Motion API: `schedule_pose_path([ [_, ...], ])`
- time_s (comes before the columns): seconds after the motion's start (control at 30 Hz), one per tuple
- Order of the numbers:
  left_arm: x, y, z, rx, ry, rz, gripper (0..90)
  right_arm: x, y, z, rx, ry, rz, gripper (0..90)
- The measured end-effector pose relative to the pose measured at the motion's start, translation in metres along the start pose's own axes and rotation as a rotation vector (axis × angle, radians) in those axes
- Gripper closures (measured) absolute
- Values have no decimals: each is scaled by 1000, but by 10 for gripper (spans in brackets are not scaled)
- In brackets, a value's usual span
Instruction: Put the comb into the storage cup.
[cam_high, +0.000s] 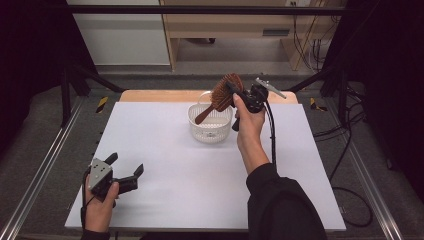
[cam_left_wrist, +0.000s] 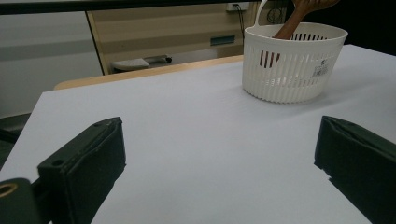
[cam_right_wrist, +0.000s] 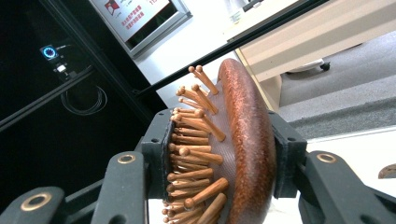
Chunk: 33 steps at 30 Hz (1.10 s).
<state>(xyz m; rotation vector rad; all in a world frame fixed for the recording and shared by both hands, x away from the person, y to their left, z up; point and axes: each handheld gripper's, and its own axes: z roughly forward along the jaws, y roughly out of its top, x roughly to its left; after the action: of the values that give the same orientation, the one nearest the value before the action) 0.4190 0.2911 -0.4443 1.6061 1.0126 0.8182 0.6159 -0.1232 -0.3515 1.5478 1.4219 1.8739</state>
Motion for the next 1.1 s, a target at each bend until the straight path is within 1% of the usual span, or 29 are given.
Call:
schedule_pose_path([
  [0.2,0,0,0,-3,0,0,18,-2,-4,3,8,-6,-5,516],
  [0.33,0,1,-1,-11,-6,-2,17,-6,-7,3,-3,2,22,516],
  [0.43,0,0,-1,-10,-7,-2,17,-7,-9,5,4,-11,9,516],
  [0.53,0,0,-1,-9,-5,-1,16,-8,-11,7,7,-9,19,516],
  [0.6,0,0,0,-7,-5,-1,17,-8,-13,8,11,-10,13,516],
  [0.77,0,1,0,-6,-3,2,16,-11,-16,9,15,-18,16,515],
  [1.1,0,1,0,-5,-4,2,17,-14,-20,11,10,-21,16,514],
])
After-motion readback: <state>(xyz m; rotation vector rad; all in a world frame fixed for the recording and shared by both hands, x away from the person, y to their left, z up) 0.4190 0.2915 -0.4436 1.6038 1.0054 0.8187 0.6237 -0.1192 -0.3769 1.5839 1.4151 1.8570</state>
